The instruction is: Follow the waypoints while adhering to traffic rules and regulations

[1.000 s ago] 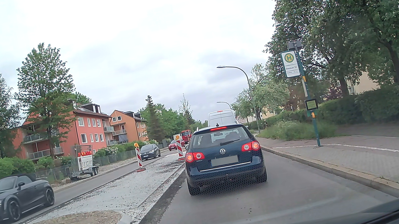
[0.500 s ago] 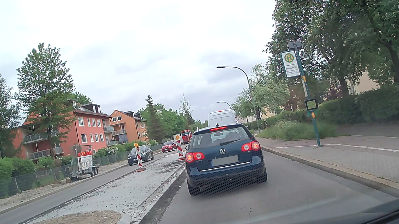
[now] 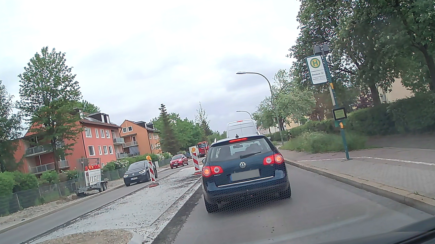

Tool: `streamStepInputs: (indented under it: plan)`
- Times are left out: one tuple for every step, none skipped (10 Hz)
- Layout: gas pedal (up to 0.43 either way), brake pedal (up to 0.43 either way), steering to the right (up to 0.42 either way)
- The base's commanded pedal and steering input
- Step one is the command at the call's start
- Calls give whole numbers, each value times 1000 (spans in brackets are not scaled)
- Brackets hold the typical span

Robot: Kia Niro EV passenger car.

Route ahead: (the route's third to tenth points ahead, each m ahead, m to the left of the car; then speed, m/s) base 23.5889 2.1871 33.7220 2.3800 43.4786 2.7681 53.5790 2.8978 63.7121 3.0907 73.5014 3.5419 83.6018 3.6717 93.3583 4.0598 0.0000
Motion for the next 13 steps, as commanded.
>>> streamStepInputs:
  plan:
    - [0, 256, -12]
    - [0, 262, -12]
    - [0, 256, -12]
    - [0, 256, -12]
    - [0, 256, -12]
    - [0, 256, -11]
    - [0, 262, -11]
    - [0, 256, -11]
    - [0, 256, -11]
    - [0, 256, -11]
    - [0, 262, -11]
    - [0, 262, -11]
    - [0, 262, -11]
